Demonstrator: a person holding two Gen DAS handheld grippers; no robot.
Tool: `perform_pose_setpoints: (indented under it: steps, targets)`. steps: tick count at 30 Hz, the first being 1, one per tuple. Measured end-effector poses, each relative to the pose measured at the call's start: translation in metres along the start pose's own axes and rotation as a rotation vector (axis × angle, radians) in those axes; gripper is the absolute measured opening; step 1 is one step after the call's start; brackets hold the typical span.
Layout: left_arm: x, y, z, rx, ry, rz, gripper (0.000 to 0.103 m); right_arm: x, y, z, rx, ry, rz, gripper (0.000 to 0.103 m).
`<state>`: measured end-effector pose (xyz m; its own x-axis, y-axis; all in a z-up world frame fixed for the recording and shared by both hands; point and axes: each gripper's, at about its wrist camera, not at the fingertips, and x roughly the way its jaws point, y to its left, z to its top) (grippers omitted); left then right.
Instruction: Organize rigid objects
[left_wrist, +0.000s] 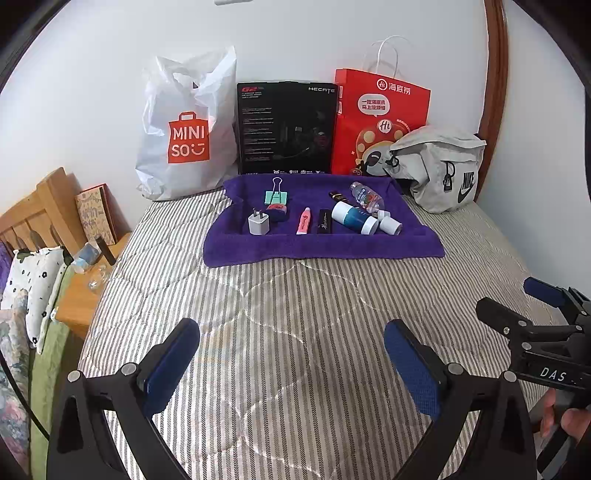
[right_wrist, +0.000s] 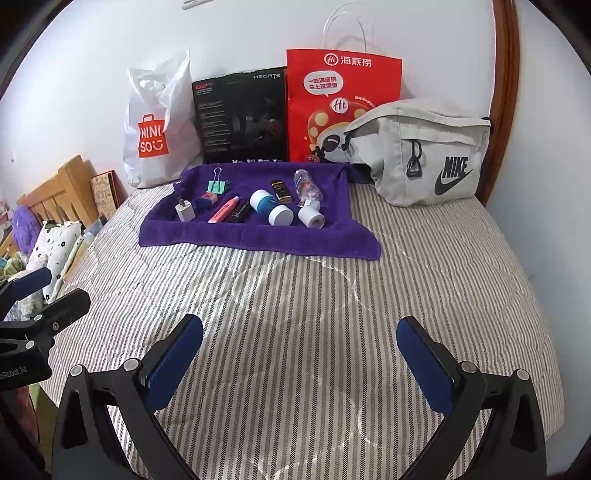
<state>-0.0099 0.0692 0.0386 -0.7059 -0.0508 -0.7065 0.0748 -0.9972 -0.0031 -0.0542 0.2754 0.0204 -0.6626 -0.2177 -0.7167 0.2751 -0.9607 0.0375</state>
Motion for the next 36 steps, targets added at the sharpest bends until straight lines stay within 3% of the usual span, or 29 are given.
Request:
perform_pose_setpoints:
  steps: [36]
  targets:
    - [0.0032, 0.0005, -0.0033, -0.014, -0.001, 0.009, 0.101, 0.0012, 0.0055, -0.0017, -0.03, 0.018, 0.005, 0.103]
